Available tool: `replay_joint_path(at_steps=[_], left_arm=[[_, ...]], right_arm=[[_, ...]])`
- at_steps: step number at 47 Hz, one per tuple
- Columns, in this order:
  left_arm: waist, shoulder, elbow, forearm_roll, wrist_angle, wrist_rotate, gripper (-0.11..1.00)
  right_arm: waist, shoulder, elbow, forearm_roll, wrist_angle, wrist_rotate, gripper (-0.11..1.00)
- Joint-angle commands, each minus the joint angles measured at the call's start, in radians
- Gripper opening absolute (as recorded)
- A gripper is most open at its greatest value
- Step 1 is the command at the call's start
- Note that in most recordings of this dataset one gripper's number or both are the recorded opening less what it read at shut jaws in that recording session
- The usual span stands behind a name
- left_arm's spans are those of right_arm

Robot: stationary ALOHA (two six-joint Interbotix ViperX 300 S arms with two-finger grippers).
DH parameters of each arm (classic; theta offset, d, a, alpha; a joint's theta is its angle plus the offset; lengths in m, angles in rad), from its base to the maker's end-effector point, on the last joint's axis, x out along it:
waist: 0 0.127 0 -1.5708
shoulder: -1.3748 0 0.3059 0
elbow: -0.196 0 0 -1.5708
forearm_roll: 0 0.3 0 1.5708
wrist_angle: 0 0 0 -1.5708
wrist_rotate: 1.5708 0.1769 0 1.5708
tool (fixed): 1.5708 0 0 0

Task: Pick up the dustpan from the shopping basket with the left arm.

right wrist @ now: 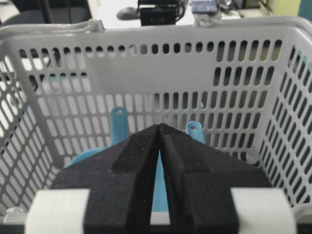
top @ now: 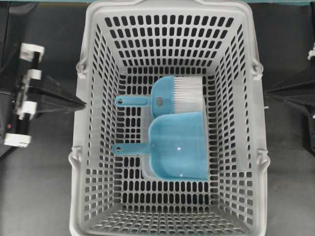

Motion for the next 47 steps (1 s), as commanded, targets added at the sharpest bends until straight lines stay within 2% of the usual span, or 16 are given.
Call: replay_joint_path(at_steps=[1, 5, 14, 17, 22, 25, 29, 35, 39, 42, 47], left_arm=[[-0.008, 0.049, -0.086, 0.003, 0.061, 0.002, 0.00], [-0.015, 0.083, -0.123, 0.003, 0.092, 0.003, 0.00], [-0.023, 0.163, -0.199, 0.003, 0.144, -0.005, 0.00], [-0.025, 0.206, -0.230, 0.003, 0.190, -0.005, 0.00], [-0.021, 0.288, -0.293, 0.003, 0.298, -0.012, 0.01], [-0.026, 0.344, -0.341, 0.003, 0.368, -0.005, 0.06], [-0.035, 0.425, -0.417, 0.003, 0.451, -0.005, 0.28], [-0.043, 0.535, -0.505, 0.002, 0.541, -0.014, 0.65], [-0.049, 0.609, -0.546, 0.002, 0.578, -0.015, 0.85], [-0.058, 0.655, -0.565, 0.003, 0.586, -0.017, 0.91], [-0.069, 0.726, -0.574, 0.003, 0.594, -0.038, 0.89]], right_arm=[[0.000, 0.009, -0.026, 0.002, 0.002, -0.002, 0.00], [-0.002, 0.012, -0.026, 0.002, 0.012, 0.000, 0.13], [0.002, 0.015, -0.031, 0.002, 0.049, 0.005, 0.69], [0.002, 0.015, -0.031, 0.002, 0.052, 0.005, 0.81], [0.002, 0.014, -0.031, 0.002, 0.052, 0.005, 0.79], [0.000, 0.012, -0.031, 0.002, 0.052, 0.005, 0.78], [-0.003, 0.011, -0.031, 0.002, 0.057, 0.003, 0.78], [-0.005, 0.011, -0.031, 0.002, 0.069, 0.005, 0.78], [-0.003, 0.009, -0.031, 0.002, 0.071, 0.005, 0.78], [-0.003, 0.009, -0.031, 0.002, 0.072, 0.005, 0.78], [-0.005, 0.009, -0.028, 0.002, 0.074, 0.005, 0.78]])
